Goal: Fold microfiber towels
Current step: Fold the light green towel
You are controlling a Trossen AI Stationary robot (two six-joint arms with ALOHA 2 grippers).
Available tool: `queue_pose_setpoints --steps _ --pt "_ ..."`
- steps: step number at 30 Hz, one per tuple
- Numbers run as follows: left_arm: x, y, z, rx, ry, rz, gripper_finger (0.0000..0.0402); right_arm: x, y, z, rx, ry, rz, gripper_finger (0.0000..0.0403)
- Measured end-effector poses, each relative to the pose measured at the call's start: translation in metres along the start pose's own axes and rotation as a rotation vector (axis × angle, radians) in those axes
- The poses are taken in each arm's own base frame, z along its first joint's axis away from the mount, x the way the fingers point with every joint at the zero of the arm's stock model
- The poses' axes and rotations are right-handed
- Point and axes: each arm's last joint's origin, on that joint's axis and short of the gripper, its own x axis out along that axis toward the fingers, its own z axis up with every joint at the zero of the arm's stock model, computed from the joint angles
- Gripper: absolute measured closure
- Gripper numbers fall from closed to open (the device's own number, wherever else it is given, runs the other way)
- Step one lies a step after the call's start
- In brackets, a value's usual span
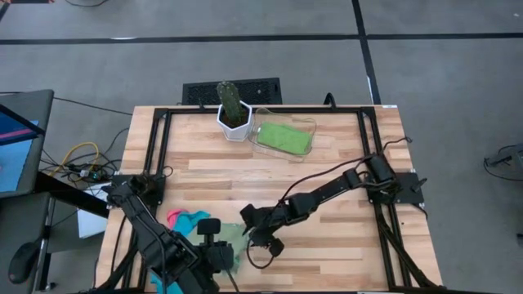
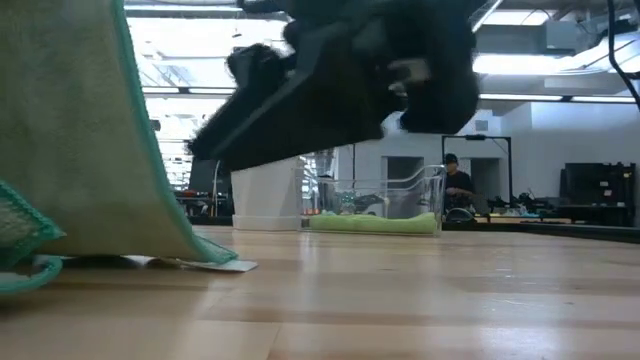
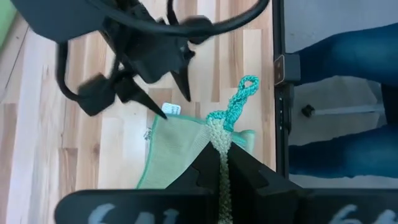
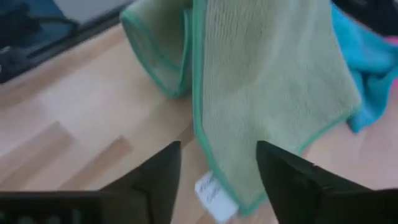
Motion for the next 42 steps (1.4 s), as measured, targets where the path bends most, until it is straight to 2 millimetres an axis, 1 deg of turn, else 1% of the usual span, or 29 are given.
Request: queue_pose_setpoints --steps 2,3,4,6,8,13,15,16,18,21,22,23,26,27,31,34,38,40,42 --pt "-0.004 0.003 0.0 -0.007 -0.013 -0.002 0.0401 0.005 0.004 -0.008 0.004 0.034 0.012 0.0151" --pt "-0.006 0.004 0.001 -0.016 -0.021 0.002 0.0401 0.011 0.004 -0.009 -0.003 0.017 0.004 0.015" --pt "-0.009 0.007 0.001 -0.028 -0.036 0.006 0.0401 0.016 0.004 -0.009 -0.014 -0.003 -0.012 0.015" --pt "-0.013 0.009 0.001 -0.037 -0.052 0.011 0.0401 0.021 0.006 -0.017 -0.022 0.05 -0.047 0.0152" --pt "-0.017 0.012 0.001 -0.054 -0.069 0.015 0.0401 0.031 0.005 -0.024 -0.026 0.067 -0.104 0.0156" --pt "-0.019 0.011 0.0 -0.05 -0.067 0.004 0.0401 0.038 -0.004 -0.035 0.009 0.073 -0.142 0.0172" --pt "-0.019 0.012 0.0 -0.046 -0.061 -0.002 0.0401 0.038 -0.005 -0.036 0.037 0.081 -0.158 0.0194" --pt "-0.019 0.011 0.0 -0.043 -0.056 -0.008 0.0401 0.038 -0.005 -0.037 0.048 0.086 -0.157 0.0212" --pt "-0.019 0.011 0.0 -0.035 -0.049 -0.014 0.0401 0.038 -0.003 -0.037 0.052 0.094 -0.151 0.026" --pt "-0.019 0.011 0.0 -0.018 -0.048 -0.015 0.0401 0.036 0.002 -0.034 0.046 0.117 -0.149 0.0355" --pt "-0.019 0.011 0.0 -0.013 -0.048 -0.015 0.0401 0.036 0.004 -0.033 0.036 0.121 -0.152 0.0377" --pt "-0.019 0.011 0.0 -0.007 -0.048 -0.015 0.0401 0.035 0.005 -0.031 0.027 0.121 -0.157 0.0385" --pt "-0.019 0.012 0.0 0.013 -0.053 -0.009 0.0401 0.023 0.01 -0.018 0.008 0.152 -0.215 0.0383" --pt "-0.019 0.012 0.0 0.027 -0.056 -0.005 0.0401 0.017 0.011 -0.012 0.001 0.168 -0.242 0.0386" --pt "-0.018 0.015 0.003 0.117 -0.086 0.039 0.0401 -0.023 0.016 0.014 -0.027 0.264 -0.303 0.0392" --pt "-0.018 0.022 0.008 0.206 -0.121 0.102 0.0401 -0.063 0.02 0.03 -0.014 0.35 -0.355 0.0393" --pt "-0.016 0.036 0.018 0.34 -0.162 0.228 0.0401 -0.127 0.027 0.049 0.073 0.422 -0.486 0.0393" --pt "-0.016 0.044 0.023 0.408 -0.174 0.299 0.0401 -0.159 0.035 0.052 0.123 0.471 -0.563 0.0393" --pt "-0.016 0.054 0.028 0.473 -0.181 0.375 0.0401 -0.188 0.04 0.055 0.183 0.484 -0.661 0.0393"
